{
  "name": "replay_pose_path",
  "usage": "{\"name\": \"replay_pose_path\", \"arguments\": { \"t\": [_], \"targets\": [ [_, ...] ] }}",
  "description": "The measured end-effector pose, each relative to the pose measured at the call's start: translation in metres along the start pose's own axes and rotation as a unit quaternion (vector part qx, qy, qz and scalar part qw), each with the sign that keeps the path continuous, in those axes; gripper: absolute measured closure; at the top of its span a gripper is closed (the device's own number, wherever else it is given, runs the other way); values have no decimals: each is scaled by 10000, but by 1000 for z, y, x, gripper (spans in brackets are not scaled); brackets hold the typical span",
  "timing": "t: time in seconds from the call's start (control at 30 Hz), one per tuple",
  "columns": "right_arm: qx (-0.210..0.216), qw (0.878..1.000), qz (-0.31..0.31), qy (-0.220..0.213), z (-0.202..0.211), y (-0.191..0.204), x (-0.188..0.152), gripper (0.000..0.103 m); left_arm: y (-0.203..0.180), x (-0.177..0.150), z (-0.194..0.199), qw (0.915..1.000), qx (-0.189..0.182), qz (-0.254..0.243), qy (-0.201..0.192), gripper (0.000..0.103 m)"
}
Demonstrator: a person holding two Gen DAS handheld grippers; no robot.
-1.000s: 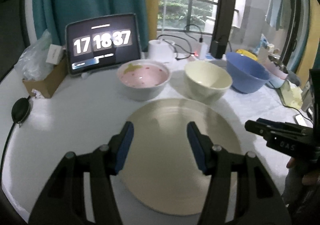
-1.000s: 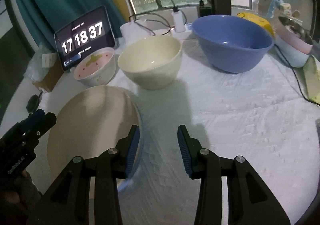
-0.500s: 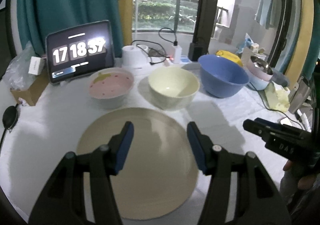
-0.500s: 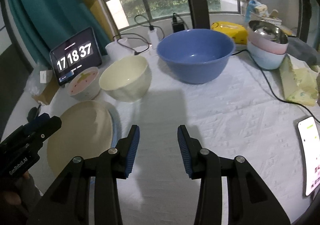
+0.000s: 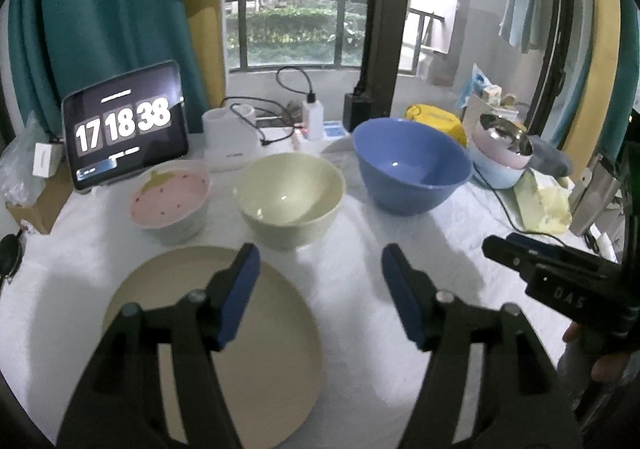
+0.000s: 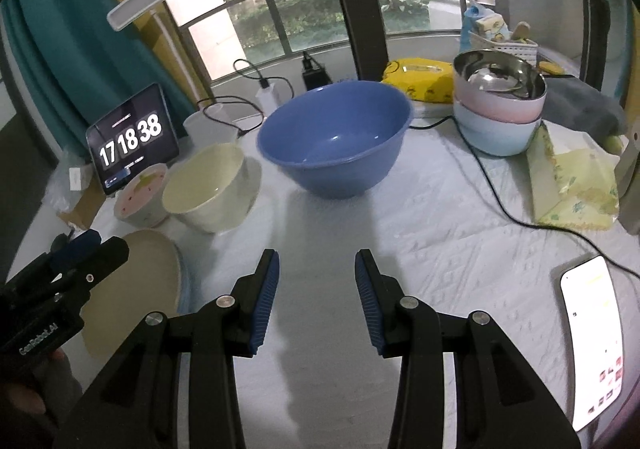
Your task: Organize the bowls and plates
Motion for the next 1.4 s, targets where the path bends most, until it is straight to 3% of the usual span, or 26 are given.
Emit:
{"name": "replay_pose_path", "arguments": {
  "t": [0.7, 0.97, 1.4],
  "targets": [
    [-308, 9988, -30, -367, -17, -54, 57, 61, -46, 48, -54, 9992, -359, -169, -94, 37],
    [-412, 9978, -102, -499, -26, -68, 73, 61, -49, 62, -79, 9982, -427, -157, -395, 37],
    [-425, 9979, -235, -438, -61, -76, 80, 61, -54, 60, -125, 9991, -369, -140, -152, 37]
  ]
}}
Point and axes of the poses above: each gripper's, at about its wrist camera, not at the fingertips, and z roughly against the way its jaws point, y to its left, x to its top, the point moved 3 cm from there along -z, roughly the way its jaws point
